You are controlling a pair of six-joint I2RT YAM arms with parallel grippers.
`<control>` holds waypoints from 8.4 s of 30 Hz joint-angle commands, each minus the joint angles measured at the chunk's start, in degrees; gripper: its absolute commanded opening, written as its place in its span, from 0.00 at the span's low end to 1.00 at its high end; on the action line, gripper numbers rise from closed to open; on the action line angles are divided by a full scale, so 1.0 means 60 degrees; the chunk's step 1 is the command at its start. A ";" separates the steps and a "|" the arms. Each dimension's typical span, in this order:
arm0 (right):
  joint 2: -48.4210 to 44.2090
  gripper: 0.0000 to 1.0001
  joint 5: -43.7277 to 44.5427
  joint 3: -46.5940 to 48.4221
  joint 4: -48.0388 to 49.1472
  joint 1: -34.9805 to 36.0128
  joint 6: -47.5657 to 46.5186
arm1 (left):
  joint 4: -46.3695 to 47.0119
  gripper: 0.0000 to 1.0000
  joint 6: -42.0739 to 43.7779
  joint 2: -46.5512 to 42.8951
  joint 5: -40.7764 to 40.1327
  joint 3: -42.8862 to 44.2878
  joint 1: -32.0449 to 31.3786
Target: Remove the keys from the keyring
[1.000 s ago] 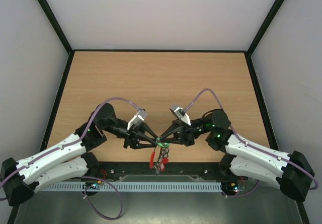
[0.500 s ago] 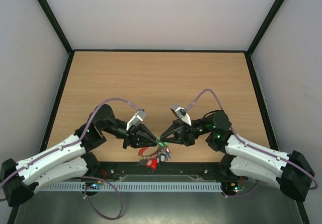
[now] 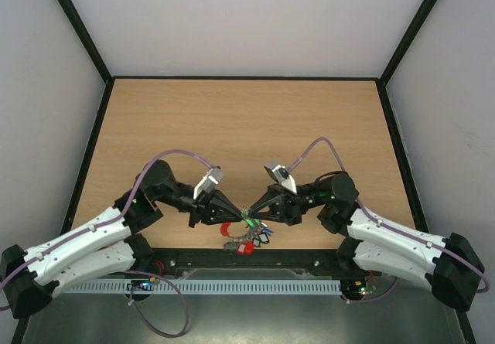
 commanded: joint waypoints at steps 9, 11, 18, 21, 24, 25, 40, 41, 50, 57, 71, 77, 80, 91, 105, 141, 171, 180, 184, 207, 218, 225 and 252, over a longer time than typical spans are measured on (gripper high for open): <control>-0.1417 0.02 0.0219 -0.0221 -0.0569 -0.0098 0.0009 | -0.0218 0.02 0.0243 -0.0266 -0.0265 -0.0176 0.0280; -0.1527 0.02 0.0270 -0.0272 -0.0684 -0.0091 -0.0014 | -0.0212 0.02 0.0237 -0.0244 -0.0250 -0.0175 0.0328; -0.1773 0.02 0.0268 -0.0366 -0.0884 -0.0099 0.0182 | -0.0292 0.02 0.0250 -0.0312 -0.0704 -0.0165 0.0515; -0.1949 0.02 0.0296 -0.0322 -0.1265 -0.0091 0.0084 | -0.0274 0.02 0.0265 -0.0352 -0.0866 -0.0185 0.0668; -0.2074 0.02 0.0360 -0.0300 -0.1643 -0.0095 -0.0097 | -0.0113 0.03 0.0158 -0.0346 -0.0961 -0.0228 0.0782; -0.2088 0.02 0.0378 -0.0299 -0.1819 -0.0092 -0.0171 | -0.0031 0.02 0.0080 -0.0356 -0.1046 -0.0253 0.0831; -0.1132 0.02 0.0562 -0.0919 -0.3196 0.0037 -0.0944 | 0.2127 0.02 -0.1625 -0.0745 -0.3120 -0.1384 0.1456; -0.0977 0.02 0.0625 -0.0929 -0.3325 0.0079 -0.1042 | 0.2269 0.02 -0.1689 -0.0743 -0.3164 -0.1445 0.1479; -0.0554 0.04 0.1682 -0.0157 -0.4484 0.0319 -0.2305 | 0.2798 0.02 -0.1623 -0.0587 -0.2770 -0.1669 0.1523; -0.1579 0.33 0.4222 0.0823 -0.6262 0.0304 -0.3449 | 0.2697 0.02 -0.1668 -0.0515 -0.2590 -0.1637 0.1568; -0.1465 0.47 0.5268 0.1116 -0.6352 0.0172 -0.2972 | 0.3040 0.03 -0.1946 -0.0355 -0.1669 -0.1677 0.1570; -0.0888 0.33 0.3967 0.1203 -0.5332 0.0171 -0.2596 | 0.3032 0.03 -0.2016 -0.0335 -0.1632 -0.1683 0.1568; -0.0772 0.23 0.3573 0.1137 -0.4833 0.0167 -0.2377 | 0.3086 0.02 -0.2061 -0.0342 -0.1688 -0.1710 0.1569; -0.0857 0.02 0.3146 0.0796 -0.3898 0.0167 -0.1887 | 0.3274 0.02 -0.2167 -0.0298 -0.1780 -0.1821 0.1569; -0.0807 0.02 0.3104 0.0621 -0.2998 0.0124 -0.1264 | 0.1546 0.71 -0.0878 -0.0293 -0.1508 -0.1237 0.1572; 0.3195 0.41 0.7348 -0.0152 -0.6643 0.0146 -0.5802 | -0.2325 0.66 -0.1544 0.0328 -0.6709 -0.3365 0.3373; 0.4570 0.49 0.6923 0.0374 -0.5664 -0.0671 -0.6748 | 0.0164 0.40 0.1147 0.3033 -0.7144 -0.3312 0.2194; 0.2729 0.56 0.6019 -0.0699 -0.4933 -0.1416 -0.5936 | 0.1570 0.50 0.1872 0.4149 -0.6951 -0.3519 0.2140; 0.2326 0.56 0.5900 -0.0888 -0.4703 -0.1439 -0.5716 | 0.2012 0.51 0.2229 0.4857 -0.6863 -0.3289 0.2162; 0.1573 0.57 0.5821 -0.1786 -0.3936 -0.1454 -0.4983 | 0.2840 0.22 0.2221 0.6686 -0.5711 -0.2818 0.2271; 0.1426 0.57 0.5906 -0.1778 -0.3890 -0.1461 -0.4797 | 0.2454 0.02 0.2040 0.6261 -0.5724 -0.2820 0.2257; 0.0708 0.61 0.6560 -0.1552 -0.4607 -0.1454 -0.4426 | 0.1817 0.02 0.2090 0.4601 -0.5553 -0.2874 0.2257; -0.0811 0.61 0.3163 0.0605 -0.6401 -0.1454 -0.5534 | -0.2887 0.02 0.2673 0.1407 -0.2157 0.1008 0.1975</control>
